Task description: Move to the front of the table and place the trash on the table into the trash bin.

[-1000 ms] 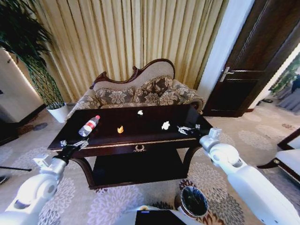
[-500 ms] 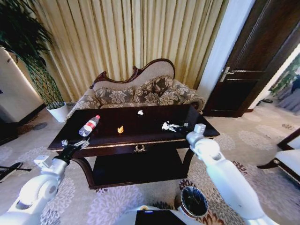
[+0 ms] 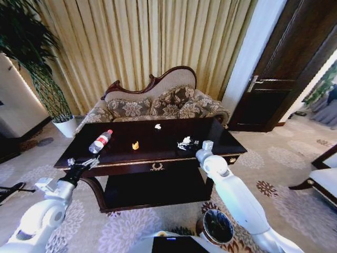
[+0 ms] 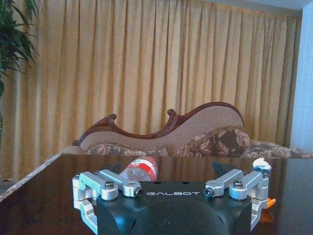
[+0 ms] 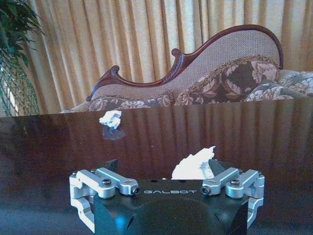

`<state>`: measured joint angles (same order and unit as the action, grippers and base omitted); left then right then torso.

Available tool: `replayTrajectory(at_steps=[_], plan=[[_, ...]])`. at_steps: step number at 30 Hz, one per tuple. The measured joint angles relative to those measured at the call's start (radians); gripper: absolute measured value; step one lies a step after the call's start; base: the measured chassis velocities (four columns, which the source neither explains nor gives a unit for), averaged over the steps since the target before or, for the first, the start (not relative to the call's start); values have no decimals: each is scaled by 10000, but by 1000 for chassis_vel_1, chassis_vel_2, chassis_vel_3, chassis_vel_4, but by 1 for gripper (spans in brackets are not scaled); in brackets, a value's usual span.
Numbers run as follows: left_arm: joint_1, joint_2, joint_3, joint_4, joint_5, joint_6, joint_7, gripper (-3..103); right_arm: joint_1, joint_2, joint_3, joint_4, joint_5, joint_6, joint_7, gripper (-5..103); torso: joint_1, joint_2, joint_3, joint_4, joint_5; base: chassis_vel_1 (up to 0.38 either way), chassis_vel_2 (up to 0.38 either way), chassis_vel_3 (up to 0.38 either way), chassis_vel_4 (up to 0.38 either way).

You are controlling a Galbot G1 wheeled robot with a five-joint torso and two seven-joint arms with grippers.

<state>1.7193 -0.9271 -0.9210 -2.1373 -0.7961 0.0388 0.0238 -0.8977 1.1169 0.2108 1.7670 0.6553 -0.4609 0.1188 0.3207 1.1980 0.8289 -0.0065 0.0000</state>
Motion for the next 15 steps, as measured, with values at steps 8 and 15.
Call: replayTrajectory(at_steps=[8, 15], plan=[[-18, -32, 43, -93, 74, -85, 2, 100, -29, -64, 95, -114, -185, 189, 0, 100, 0, 0, -1, -1, -1, 0, 0, 0, 0], [-41, -16, 66, -142, 76, -122, 4, 100, -116, -86, 113, -209, -577, 381, 0, 100, 0, 0, -1, -1, 0, 0, 0, 0, 0]])
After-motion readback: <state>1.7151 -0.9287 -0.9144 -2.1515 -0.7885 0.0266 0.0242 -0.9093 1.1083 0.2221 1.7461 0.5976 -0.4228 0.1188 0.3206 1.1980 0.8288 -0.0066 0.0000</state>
